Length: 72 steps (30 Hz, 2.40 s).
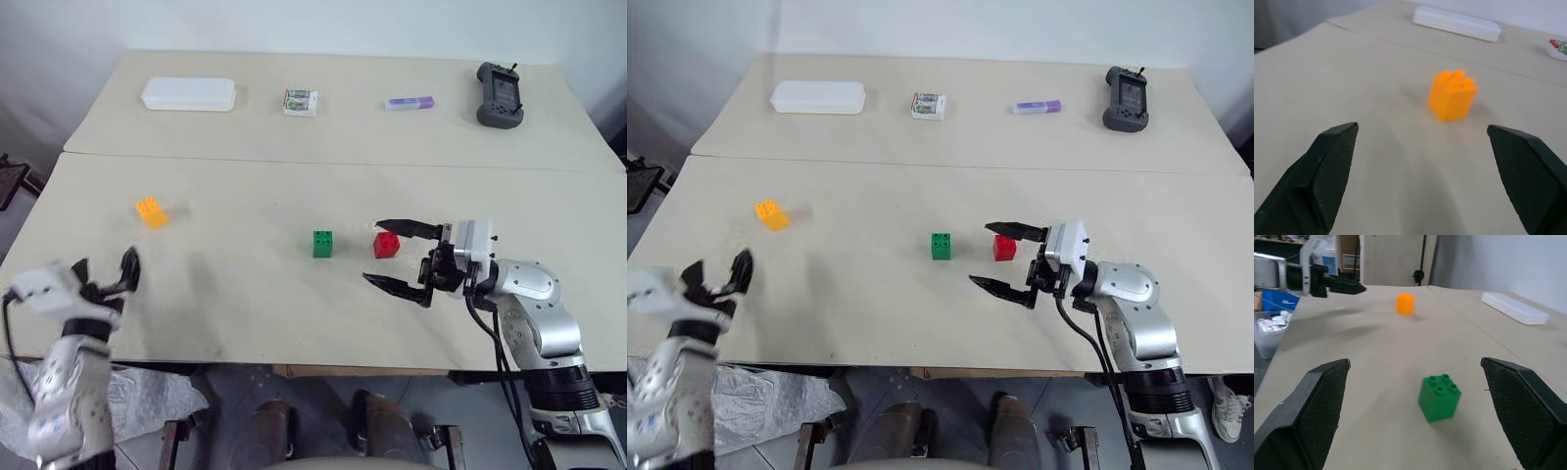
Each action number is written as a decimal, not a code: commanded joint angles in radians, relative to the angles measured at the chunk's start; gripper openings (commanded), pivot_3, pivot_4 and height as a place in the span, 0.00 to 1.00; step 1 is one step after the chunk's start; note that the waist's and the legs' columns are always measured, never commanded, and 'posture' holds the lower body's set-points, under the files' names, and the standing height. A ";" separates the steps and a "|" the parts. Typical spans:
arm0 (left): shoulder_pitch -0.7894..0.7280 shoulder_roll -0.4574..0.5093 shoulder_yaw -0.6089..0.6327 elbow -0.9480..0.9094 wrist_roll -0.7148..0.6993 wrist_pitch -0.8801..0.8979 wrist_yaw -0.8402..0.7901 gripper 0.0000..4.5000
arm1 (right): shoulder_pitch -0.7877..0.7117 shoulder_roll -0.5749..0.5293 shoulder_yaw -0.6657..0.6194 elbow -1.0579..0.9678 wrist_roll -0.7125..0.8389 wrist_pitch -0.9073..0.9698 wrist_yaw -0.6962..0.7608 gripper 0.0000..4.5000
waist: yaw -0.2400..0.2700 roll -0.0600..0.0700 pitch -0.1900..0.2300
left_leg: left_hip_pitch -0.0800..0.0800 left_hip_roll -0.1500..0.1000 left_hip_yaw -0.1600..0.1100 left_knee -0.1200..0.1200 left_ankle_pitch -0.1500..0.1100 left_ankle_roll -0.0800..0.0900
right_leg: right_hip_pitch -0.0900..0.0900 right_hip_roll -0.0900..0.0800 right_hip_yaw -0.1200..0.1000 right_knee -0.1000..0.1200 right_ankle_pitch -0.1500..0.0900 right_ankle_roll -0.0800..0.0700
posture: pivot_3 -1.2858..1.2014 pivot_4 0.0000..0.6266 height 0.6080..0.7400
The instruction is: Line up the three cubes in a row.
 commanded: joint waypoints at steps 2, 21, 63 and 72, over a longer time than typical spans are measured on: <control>-0.165 0.017 -0.043 0.127 0.096 0.098 0.146 1.00 | 0.002 -0.003 -0.028 -0.042 0.026 0.016 -0.024 1.00 | -0.005 0.000 0.000 | 0.000 0.000 0.001 -0.001 0.000 0.000 | -0.001 0.001 0.000 0.000 0.000 0.000 | 0.52 0.24 1.00; -0.374 -0.077 -0.170 0.368 0.252 -0.058 0.213 0.82 | 0.031 0.004 -0.022 -0.109 0.037 0.065 -0.076 1.00 | 0.002 -0.001 0.000 | -0.001 0.000 0.002 -0.001 0.000 0.000 | -0.002 0.001 -0.001 0.000 0.000 0.000 | 0.52 0.24 1.00; -0.920 0.248 -0.532 1.550 0.376 -0.917 -1.472 0.34 | 0.451 -0.155 -0.319 -0.314 0.094 0.086 -0.128 1.00 | 0.003 -0.003 0.001 | -0.002 0.000 0.017 0.000 0.001 0.004 | -0.002 0.000 -0.005 -0.001 0.001 0.002 | 0.52 0.24 1.00; -0.937 0.257 -0.526 1.575 0.416 -0.898 -1.432 0.34 | 0.458 -0.162 -0.319 -0.305 0.096 0.081 -0.121 1.00 | 0.002 -0.003 0.001 | -0.002 0.001 0.017 0.001 0.002 0.005 | -0.002 0.000 -0.004 0.000 0.001 0.002 | 0.52 0.24 1.00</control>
